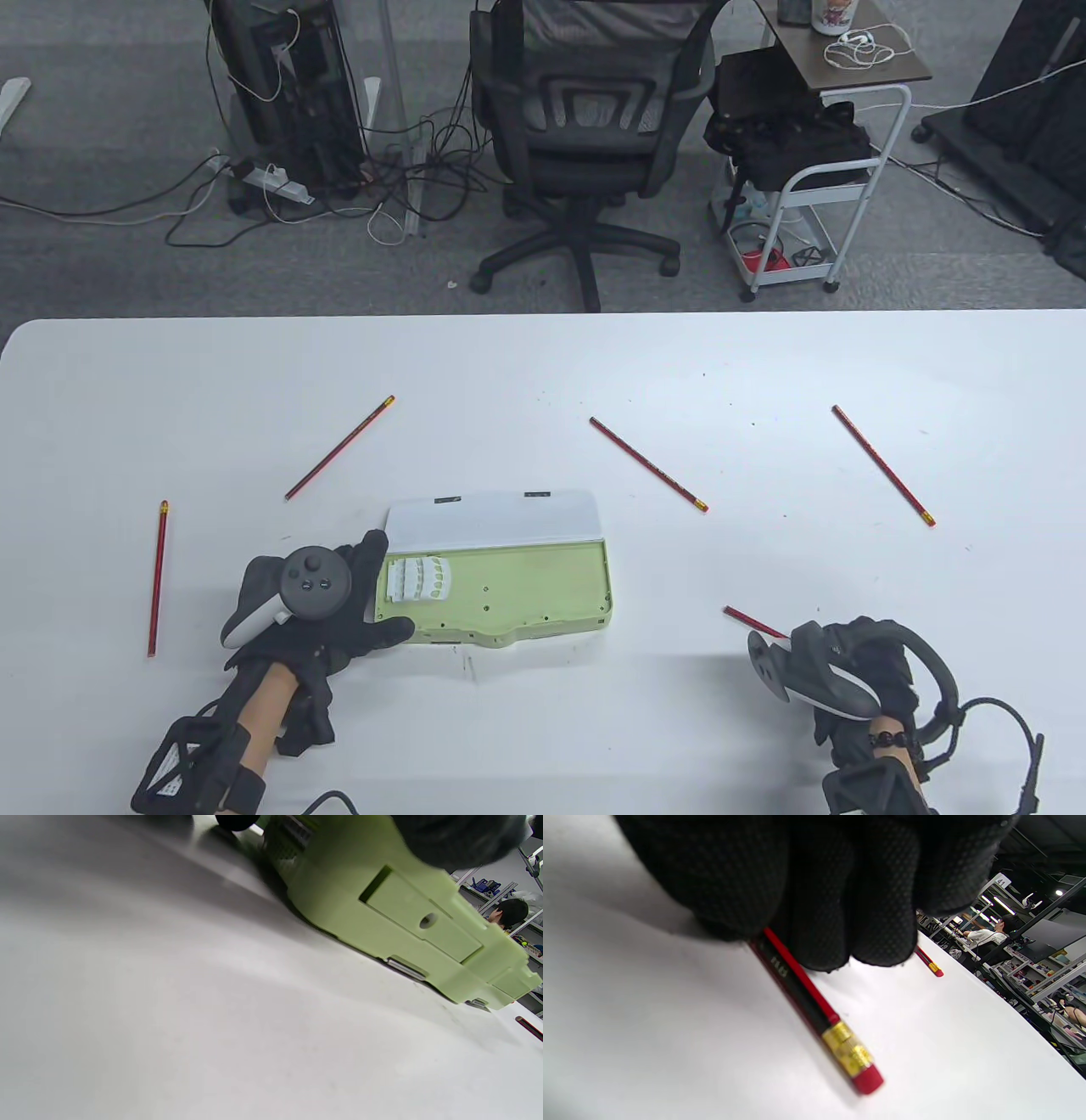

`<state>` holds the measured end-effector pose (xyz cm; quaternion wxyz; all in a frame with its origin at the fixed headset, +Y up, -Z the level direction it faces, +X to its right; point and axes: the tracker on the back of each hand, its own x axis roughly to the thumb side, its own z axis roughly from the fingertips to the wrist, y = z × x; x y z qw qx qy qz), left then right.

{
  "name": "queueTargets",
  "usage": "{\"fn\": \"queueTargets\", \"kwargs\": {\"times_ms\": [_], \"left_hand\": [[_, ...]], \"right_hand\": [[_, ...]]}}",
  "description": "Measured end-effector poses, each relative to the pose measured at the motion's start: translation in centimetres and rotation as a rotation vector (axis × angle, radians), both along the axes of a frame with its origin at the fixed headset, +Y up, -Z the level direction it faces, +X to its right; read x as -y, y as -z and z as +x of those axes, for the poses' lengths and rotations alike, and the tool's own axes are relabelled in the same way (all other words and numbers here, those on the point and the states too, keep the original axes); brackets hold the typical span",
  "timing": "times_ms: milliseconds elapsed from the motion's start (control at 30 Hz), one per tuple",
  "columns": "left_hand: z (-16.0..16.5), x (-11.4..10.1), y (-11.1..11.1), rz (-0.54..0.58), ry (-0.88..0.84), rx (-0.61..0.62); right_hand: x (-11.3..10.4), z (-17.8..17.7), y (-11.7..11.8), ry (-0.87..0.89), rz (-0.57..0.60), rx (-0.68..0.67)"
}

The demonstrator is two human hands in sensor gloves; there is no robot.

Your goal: Organize multifunction pencil case

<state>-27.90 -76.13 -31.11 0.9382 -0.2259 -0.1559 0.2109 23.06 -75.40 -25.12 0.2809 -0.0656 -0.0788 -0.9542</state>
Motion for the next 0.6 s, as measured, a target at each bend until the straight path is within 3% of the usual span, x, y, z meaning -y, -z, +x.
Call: {"fn": "queueTargets", "kwargs": {"times_ms": [267, 600], "left_hand": [[0.0, 0.0, 0.0, -0.003, 0.001, 0.002], [0.0, 0.0, 0.0, -0.005, -0.001, 0.003]], "right_hand": [[0.0, 0.6, 0.0, 0.048, -0.011, 0.064], [-5.1, -3.0, 3.3, 0.517, 0.161, 0.054]]}}
